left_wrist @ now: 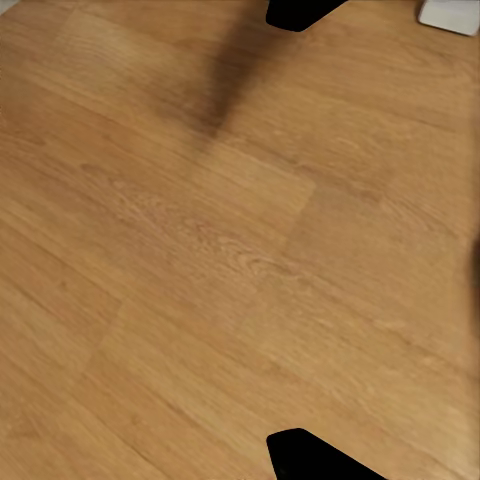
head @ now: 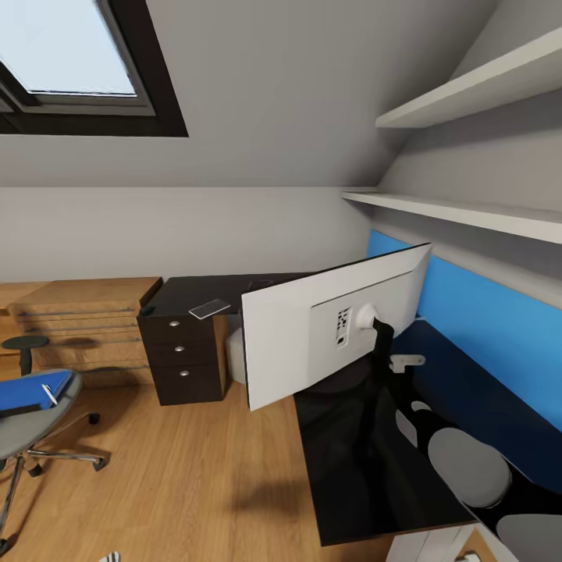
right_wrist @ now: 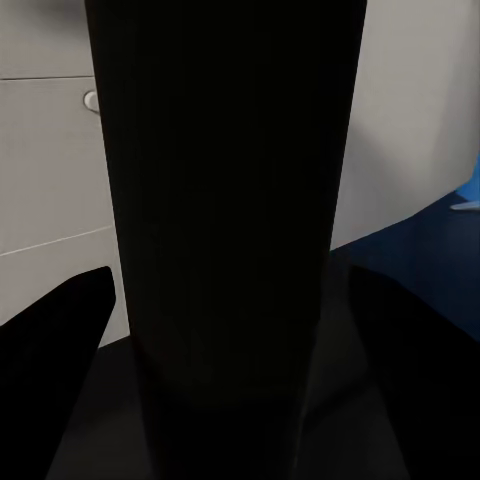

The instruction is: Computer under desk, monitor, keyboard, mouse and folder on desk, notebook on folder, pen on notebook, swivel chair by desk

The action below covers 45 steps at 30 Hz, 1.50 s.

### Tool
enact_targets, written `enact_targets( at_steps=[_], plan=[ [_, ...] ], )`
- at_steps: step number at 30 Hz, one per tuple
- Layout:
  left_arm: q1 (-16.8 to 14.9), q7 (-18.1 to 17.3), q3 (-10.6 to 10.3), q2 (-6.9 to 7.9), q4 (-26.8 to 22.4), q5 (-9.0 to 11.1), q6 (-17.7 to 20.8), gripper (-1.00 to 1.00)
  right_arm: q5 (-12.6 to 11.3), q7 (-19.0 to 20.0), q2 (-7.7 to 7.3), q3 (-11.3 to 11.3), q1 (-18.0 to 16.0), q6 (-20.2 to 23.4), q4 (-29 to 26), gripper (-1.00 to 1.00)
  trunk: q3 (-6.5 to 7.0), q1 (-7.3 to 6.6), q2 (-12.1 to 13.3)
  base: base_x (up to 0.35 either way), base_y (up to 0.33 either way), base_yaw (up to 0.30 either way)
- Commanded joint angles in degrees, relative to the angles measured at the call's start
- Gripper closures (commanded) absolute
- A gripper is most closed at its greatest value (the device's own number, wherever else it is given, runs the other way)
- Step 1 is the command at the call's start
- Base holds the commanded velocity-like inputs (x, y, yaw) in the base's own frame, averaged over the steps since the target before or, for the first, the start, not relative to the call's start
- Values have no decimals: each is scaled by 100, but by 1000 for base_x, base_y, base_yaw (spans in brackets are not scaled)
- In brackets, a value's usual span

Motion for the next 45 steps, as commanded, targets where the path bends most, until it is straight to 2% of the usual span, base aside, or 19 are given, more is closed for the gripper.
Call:
enact_targets(
  at_steps=[1,17,30,45],
  plan=[
    [-4,23,-18,3,-4,58,-17,-100,-5,49,-1,-45,100,133,77,100,-8,3,-2,0,0,76],
    [-5,27,-18,3,-4,65,-18,-100,-7,55,-12,-49,101,128,77,100,-8,3,-2,-3,-6,92],
    [-6,28,-18,3,-4,67,-25,-100,18,65,-15,-45,102,92,77,100,-8,3,-2,-138,-232,5],
    [-4,28,-18,3,-4,67,-19,-100,19,75,-15,-42,103,91,83,100,-8,3,-2,-19,-24,0]
  ],
)
